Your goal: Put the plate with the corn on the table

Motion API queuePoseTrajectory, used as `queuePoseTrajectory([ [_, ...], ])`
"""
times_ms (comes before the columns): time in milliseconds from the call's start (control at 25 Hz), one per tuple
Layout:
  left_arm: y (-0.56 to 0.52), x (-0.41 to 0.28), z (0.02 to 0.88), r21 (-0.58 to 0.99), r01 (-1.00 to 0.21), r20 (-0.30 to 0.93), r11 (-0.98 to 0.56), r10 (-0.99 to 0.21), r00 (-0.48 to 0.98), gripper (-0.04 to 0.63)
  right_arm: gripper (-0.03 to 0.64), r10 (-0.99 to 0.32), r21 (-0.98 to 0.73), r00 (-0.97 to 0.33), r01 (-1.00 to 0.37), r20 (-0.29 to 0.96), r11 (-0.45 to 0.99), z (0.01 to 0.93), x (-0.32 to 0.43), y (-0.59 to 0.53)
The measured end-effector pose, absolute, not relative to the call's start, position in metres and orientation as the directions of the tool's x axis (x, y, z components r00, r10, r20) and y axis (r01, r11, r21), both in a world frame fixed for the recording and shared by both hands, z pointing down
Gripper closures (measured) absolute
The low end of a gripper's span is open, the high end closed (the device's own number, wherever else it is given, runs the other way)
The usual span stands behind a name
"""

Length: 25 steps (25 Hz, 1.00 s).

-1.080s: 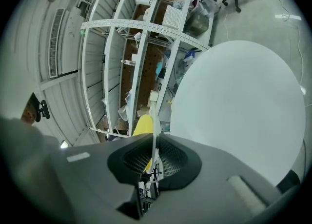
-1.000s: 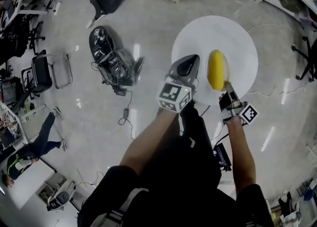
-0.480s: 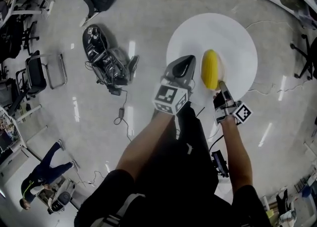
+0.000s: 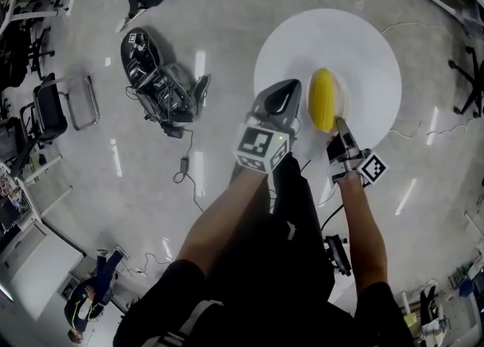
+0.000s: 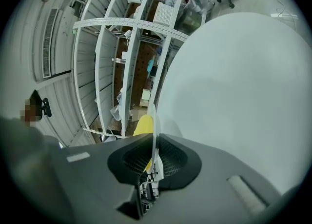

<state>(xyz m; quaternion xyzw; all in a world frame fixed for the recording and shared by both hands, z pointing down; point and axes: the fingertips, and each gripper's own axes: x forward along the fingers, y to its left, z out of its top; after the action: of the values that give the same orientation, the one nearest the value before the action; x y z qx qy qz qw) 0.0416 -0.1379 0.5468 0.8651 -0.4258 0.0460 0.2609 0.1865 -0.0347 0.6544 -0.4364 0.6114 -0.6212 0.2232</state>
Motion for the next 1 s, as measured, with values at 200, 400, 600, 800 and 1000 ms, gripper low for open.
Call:
queuePoseTrajectory([
  [200,-0.137,0.037,0.557,0.420,-0.760,0.308,-0.497,-0.709,0.634,0.591,0.575,-0.809,-0.952,-0.517,-0.260,0.278,-0.161,0.667,0.182,-0.035],
  [400,-0.139,0.036,0.566,0.428,-0.761,0.319,-0.487,-0.706,0.632,0.591,0.575,-0.801,-0.943,-0.515,-0.278,0.306,-0.182,0.679,0.181,-0.034],
  [600,-0.144,0.034,0.566,0.428,-0.757,0.313,-0.495,-0.704,0.637,0.591,0.575,-0.802,-0.945,-0.515,-0.269,0.304,-0.185,0.682,0.178,-0.037],
  [800,-0.147,0.032,0.572,0.431,-0.758,0.318,-0.490,-0.703,0.636,0.591,0.575,-0.801,-0.946,-0.513,-0.255,0.308,-0.200,0.689,0.175,-0.040],
  [1000,-0.151,0.030,0.576,0.433,-0.757,0.323,-0.489,-0.700,0.637,0.591,0.575,-0.797,-0.943,-0.514,-0.261,0.316,-0.205,0.696,0.174,-0.044],
])
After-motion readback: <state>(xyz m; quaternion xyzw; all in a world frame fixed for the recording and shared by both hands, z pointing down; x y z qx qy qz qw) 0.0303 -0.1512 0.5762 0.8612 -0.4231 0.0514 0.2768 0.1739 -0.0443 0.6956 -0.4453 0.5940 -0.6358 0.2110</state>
